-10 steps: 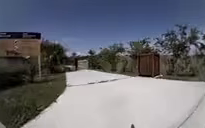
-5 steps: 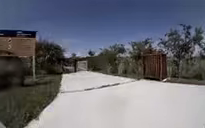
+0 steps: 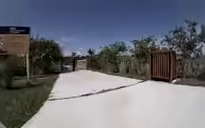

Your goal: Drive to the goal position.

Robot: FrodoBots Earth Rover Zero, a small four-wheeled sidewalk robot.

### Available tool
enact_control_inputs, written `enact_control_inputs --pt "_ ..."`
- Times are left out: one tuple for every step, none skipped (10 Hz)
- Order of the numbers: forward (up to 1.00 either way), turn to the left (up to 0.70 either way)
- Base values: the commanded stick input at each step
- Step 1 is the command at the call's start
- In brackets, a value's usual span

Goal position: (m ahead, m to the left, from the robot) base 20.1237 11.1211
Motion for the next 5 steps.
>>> enact_control_inputs --pt "0.85 0.01" --pt "0.85 0.0" --pt "0.85 0.0" --pt "0.85 0.0" --pt "0.85 0.0"
